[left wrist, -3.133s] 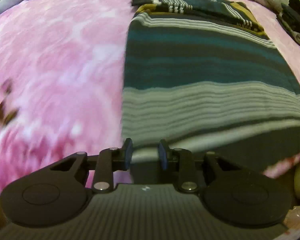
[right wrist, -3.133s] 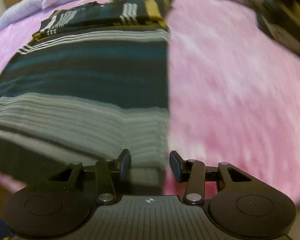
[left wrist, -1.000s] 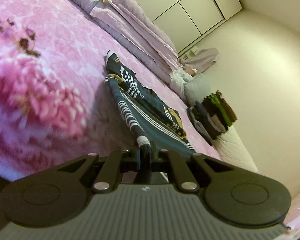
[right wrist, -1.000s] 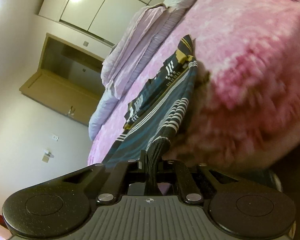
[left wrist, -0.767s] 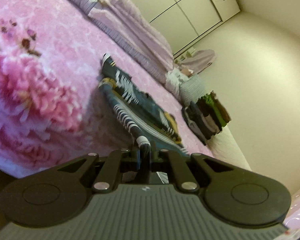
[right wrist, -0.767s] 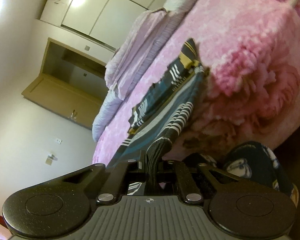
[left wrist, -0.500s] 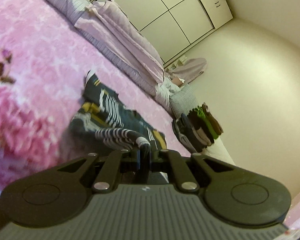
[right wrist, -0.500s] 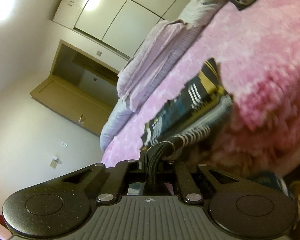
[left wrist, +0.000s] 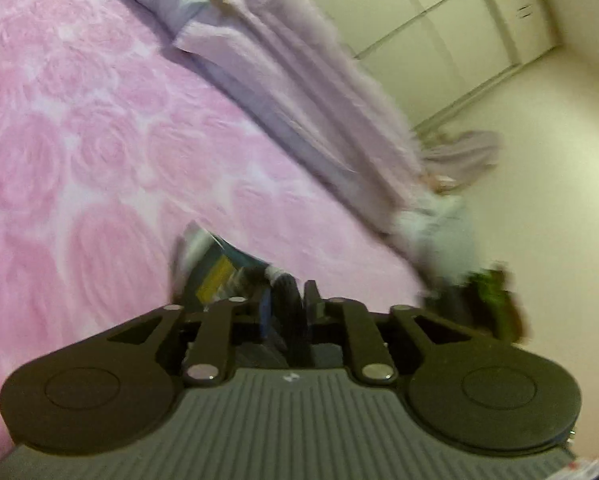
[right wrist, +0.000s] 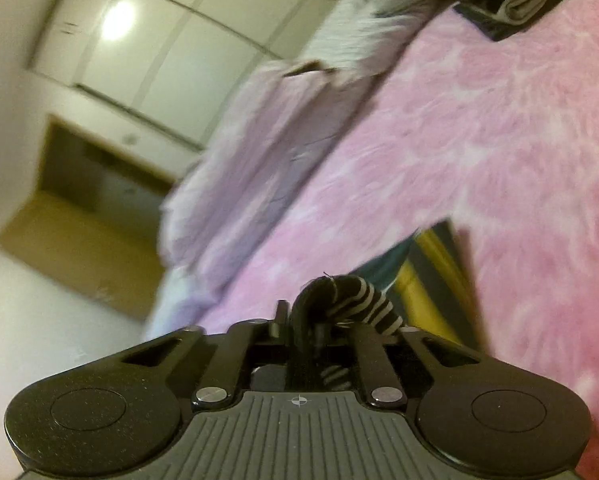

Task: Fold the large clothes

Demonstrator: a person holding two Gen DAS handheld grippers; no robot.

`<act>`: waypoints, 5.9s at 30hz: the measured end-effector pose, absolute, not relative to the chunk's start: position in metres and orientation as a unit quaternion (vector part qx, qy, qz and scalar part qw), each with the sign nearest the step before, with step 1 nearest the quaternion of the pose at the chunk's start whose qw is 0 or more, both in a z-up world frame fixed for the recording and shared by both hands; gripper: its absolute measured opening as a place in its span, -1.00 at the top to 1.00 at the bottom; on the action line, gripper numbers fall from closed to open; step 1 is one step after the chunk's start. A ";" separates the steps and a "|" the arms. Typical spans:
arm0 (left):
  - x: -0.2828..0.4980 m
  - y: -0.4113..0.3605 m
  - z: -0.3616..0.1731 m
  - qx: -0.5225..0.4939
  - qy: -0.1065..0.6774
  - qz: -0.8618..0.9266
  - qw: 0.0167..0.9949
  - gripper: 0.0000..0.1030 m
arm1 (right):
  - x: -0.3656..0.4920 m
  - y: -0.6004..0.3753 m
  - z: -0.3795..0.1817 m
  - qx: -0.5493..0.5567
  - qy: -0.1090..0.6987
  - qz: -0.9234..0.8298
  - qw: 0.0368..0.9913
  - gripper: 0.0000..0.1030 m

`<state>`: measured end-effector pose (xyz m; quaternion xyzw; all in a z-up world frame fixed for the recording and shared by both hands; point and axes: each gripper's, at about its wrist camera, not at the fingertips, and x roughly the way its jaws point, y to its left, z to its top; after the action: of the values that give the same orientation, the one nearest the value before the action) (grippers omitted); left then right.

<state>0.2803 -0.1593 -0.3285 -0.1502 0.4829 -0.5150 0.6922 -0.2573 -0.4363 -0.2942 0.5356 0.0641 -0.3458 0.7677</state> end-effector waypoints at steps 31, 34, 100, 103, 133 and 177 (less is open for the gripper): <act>0.285 -0.265 -0.407 0.123 0.363 -0.554 0.739 0.94 | -0.152 -0.507 -0.414 0.250 0.294 -0.395 0.834 0.92; 0.279 -0.263 -0.399 0.128 0.325 -0.561 0.751 0.96 | -0.152 -0.499 -0.404 0.210 0.282 -0.394 0.849 0.99; -0.012 -0.030 -0.279 0.218 0.254 -0.543 0.770 -0.19 | -0.211 -0.126 -0.269 0.196 0.250 -0.459 0.830 -0.41; -0.016 -0.021 -0.274 0.215 0.248 -0.543 0.773 -0.19 | -0.211 -0.118 -0.263 0.192 0.242 -0.457 0.834 -0.41; 0.005 -0.058 -0.299 0.230 0.274 -0.544 0.759 -0.19 | -0.198 -0.149 -0.278 0.196 0.274 -0.465 0.819 -0.42; 0.153 -0.057 -0.398 -0.068 0.470 -0.468 0.745 0.78 | -0.305 -0.279 -0.379 0.563 -0.016 -0.454 0.691 0.93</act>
<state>0.1526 -0.0574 -0.3977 -0.0681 0.4704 -0.4681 0.7449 -0.3048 -0.2785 -0.3794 0.5626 -0.0155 -0.4536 0.6910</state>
